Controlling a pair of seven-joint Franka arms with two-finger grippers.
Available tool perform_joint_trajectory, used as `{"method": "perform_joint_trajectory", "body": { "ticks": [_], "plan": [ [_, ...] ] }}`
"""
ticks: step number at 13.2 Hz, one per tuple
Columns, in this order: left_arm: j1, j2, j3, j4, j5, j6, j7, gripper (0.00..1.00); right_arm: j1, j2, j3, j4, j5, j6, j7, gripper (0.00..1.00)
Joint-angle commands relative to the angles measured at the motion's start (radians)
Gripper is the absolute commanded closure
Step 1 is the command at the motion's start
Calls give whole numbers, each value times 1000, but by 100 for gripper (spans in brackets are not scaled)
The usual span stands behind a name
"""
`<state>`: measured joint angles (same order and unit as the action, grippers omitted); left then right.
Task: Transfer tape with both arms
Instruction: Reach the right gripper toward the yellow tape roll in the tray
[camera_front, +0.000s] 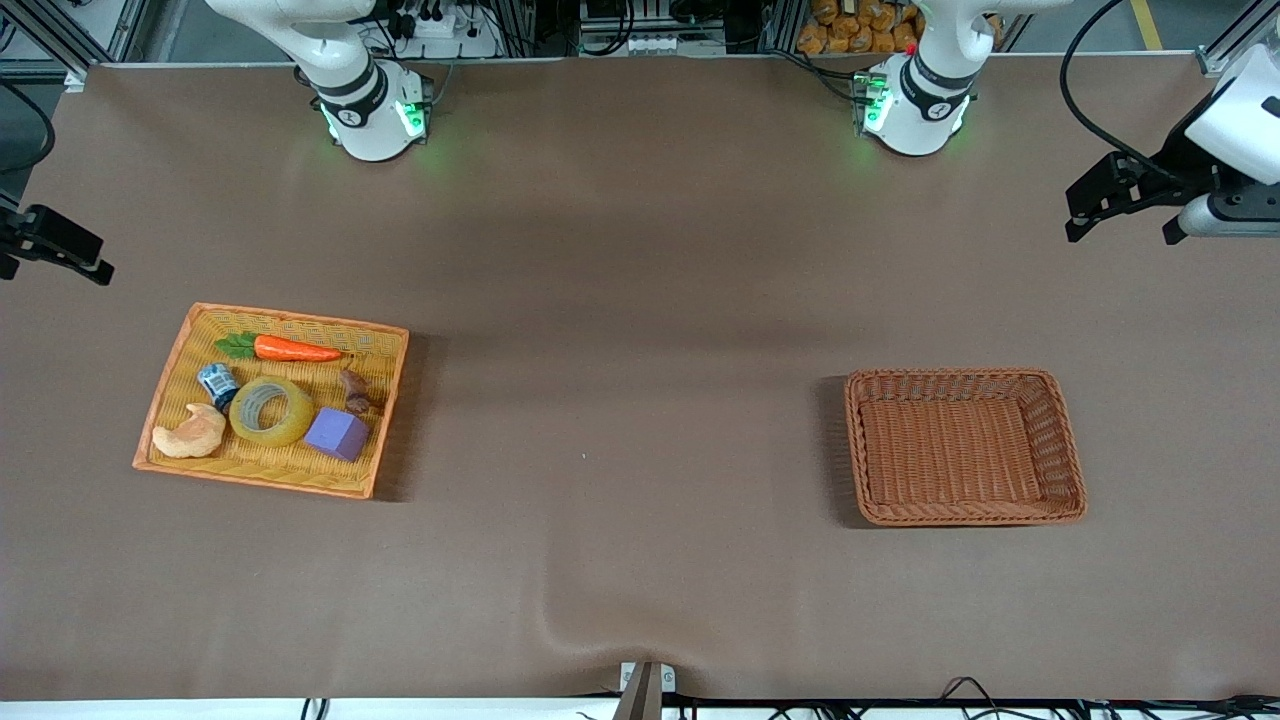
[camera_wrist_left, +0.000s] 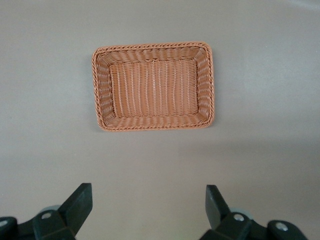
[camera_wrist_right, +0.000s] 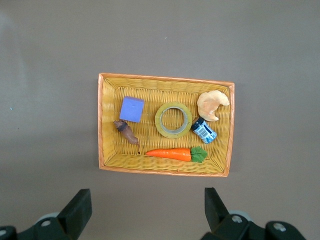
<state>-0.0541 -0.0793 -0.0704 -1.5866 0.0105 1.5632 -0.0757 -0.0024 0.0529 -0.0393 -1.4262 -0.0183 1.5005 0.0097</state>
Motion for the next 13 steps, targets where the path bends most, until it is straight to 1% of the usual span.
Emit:
{"method": "perform_joint_trajectory", "body": {
  "ticks": [1,3,7,11,13],
  "plan": [
    [-3,-13,-3,2,17,-12,17,0,10,-22,1,-25,-8,0,7,0],
    [-1,-11,-8,4,8,-12,16,0,12,-10,1,-78,-8,50,3,0],
    [0,-10,-6,2,5,-12,42,0,12,2,-1,-258,-9,259,-33,0],
    [-1,-11,-8,-4,5,-12,63,0,10,131,-1,-397,-9,433,-33,0],
    [-1,-10,-8,-7,5,-12,65,0,-16,204,-1,-459,-9,559,-36,0]
  ]
}}
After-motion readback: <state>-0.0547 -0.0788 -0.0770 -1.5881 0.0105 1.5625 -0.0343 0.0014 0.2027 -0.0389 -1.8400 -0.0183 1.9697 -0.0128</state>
